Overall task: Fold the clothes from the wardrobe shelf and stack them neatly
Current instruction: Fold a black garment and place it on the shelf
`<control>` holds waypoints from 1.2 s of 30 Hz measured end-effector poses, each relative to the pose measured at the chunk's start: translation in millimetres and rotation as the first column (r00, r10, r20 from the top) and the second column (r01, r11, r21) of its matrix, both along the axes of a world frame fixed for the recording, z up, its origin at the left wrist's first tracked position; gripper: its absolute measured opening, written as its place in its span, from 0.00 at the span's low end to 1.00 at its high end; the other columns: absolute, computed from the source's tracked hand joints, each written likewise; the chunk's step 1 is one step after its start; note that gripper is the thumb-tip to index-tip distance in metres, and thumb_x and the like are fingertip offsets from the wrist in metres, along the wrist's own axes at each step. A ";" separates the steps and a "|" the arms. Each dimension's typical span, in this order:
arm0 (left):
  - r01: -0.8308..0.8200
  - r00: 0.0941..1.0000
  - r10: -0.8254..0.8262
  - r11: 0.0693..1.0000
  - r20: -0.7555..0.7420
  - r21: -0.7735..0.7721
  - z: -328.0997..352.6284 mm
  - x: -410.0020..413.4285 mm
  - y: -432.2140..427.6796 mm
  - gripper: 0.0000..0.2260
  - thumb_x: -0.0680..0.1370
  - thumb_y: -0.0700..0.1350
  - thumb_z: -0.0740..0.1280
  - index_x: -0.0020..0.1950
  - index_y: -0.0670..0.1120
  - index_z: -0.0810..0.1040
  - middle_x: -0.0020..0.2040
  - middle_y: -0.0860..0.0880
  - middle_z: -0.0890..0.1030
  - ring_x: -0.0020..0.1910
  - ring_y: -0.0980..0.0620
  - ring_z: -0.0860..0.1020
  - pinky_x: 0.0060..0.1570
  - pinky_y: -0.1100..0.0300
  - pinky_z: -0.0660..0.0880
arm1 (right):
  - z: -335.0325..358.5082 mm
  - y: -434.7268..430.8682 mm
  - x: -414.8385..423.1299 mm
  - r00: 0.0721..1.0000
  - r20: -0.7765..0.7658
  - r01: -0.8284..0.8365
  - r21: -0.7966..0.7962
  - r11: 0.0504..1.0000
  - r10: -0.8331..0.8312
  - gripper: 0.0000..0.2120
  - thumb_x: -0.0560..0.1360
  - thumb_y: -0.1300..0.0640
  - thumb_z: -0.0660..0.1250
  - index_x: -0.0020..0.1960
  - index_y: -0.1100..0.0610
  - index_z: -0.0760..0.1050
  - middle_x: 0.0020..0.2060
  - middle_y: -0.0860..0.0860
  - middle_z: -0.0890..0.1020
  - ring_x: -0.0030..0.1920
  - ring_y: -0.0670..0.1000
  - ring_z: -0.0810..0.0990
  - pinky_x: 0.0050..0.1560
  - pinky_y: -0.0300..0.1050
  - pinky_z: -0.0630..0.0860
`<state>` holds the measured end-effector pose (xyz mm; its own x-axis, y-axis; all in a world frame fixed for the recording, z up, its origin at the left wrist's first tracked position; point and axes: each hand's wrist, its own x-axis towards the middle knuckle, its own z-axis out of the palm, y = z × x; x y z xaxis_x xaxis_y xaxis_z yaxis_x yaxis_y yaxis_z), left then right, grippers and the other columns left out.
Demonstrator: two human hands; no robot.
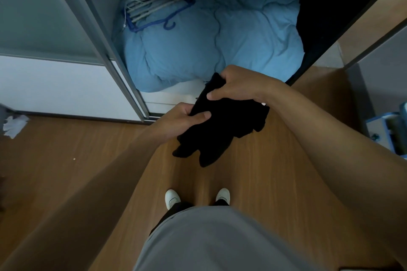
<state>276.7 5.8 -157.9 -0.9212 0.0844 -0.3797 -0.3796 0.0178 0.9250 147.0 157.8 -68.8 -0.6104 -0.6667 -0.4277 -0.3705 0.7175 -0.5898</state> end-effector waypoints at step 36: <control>-0.396 0.912 0.401 0.815 0.081 0.422 67.8 -14.8 1.3 0.11 0.79 0.46 0.68 0.59 0.44 0.81 0.55 0.43 0.85 0.55 0.44 0.84 0.48 0.56 0.81 | -139.4 30.3 27.0 0.145 0.988 0.880 -0.102 0.463 -0.058 0.36 0.72 0.31 0.66 0.72 0.52 0.73 0.74 0.54 0.70 0.75 0.58 0.67 0.76 0.57 0.60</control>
